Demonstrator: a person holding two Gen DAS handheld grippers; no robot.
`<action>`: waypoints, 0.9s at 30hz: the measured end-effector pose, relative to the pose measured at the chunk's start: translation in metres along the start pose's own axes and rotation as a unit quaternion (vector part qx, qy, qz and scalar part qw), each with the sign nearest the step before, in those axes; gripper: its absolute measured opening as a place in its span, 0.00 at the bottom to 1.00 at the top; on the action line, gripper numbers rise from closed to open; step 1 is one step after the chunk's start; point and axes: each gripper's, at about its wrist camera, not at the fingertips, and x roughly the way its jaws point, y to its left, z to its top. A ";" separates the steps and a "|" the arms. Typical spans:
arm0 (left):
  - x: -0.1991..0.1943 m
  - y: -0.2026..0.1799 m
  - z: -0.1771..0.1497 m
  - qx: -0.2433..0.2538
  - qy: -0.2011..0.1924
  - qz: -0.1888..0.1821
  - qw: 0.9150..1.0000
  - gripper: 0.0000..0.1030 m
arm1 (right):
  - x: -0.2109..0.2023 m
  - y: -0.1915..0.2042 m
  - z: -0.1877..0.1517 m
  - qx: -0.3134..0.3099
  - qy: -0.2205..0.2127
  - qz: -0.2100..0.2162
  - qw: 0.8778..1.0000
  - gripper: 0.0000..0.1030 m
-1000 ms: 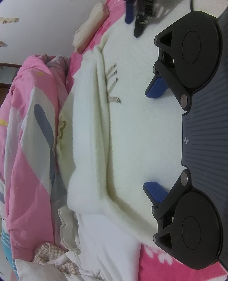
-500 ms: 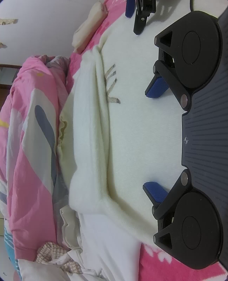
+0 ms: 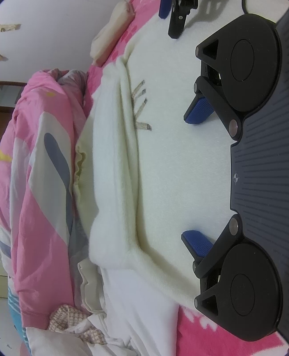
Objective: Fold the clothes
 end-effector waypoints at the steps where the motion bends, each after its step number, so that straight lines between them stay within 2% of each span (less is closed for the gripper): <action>1: 0.000 0.000 0.000 0.001 0.001 0.000 1.000 1.00 | 0.000 0.000 0.000 0.001 -0.001 0.000 1.000 1.00; 15: 0.000 -0.009 0.000 0.021 0.009 0.027 0.999 1.00 | 0.001 0.007 -0.001 -0.015 0.015 -0.015 1.000 1.00; 20: -0.012 -0.001 0.000 0.007 0.017 0.004 1.000 1.00 | -0.009 0.011 -0.006 -0.016 0.008 -0.017 1.000 1.00; 27: -0.062 0.015 -0.011 0.019 0.049 -0.045 0.998 1.00 | -0.050 0.018 -0.028 -0.001 -0.004 -0.011 1.000 1.00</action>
